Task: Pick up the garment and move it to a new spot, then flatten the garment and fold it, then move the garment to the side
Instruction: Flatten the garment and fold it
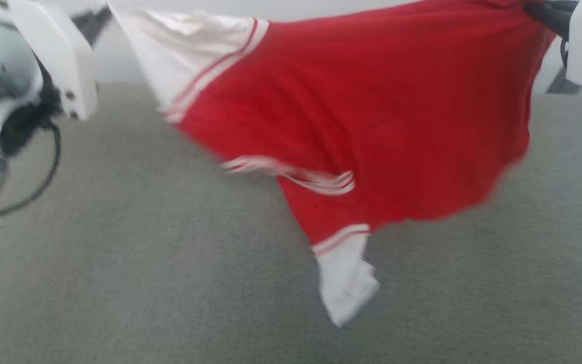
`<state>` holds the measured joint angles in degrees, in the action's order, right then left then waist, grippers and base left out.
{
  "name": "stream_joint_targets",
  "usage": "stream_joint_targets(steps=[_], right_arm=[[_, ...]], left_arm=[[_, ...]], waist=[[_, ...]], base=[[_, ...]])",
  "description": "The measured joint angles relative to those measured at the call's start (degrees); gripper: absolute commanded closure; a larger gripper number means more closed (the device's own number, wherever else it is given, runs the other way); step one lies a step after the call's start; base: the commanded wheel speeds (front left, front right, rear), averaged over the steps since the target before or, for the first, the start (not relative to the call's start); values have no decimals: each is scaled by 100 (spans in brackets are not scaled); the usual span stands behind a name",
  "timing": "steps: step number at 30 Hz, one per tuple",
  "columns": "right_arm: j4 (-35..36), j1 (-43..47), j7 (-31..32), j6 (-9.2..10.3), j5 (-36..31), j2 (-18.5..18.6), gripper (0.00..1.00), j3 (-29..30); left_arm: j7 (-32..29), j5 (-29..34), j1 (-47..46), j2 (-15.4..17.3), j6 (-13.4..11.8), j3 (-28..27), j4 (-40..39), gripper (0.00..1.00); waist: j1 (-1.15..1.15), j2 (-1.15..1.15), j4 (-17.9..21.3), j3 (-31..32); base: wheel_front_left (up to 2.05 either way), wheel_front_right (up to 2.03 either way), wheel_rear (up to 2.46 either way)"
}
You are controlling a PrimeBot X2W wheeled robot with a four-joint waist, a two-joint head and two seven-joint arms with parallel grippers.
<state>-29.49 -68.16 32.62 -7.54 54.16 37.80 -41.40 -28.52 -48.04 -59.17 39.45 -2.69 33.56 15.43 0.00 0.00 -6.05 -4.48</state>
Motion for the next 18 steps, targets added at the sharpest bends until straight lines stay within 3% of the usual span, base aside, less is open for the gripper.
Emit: stream_joint_targets(steps=[10, 18], right_arm=[[264, 8, 102, 1, -107, -91, 100, 510], [-122, -102, -13, 1, -380, -609, 100, 895]], left_arm=[[-65, 190, -1018, -247, 203, 30, 684, 100], [353, 457, -1767, -715, 203, 70, 1472, 100]], waist=[[0, 0, 375, 291], [0, 0, 466, -19]], base=[[0, 0, 0], [0, 0, 0]])
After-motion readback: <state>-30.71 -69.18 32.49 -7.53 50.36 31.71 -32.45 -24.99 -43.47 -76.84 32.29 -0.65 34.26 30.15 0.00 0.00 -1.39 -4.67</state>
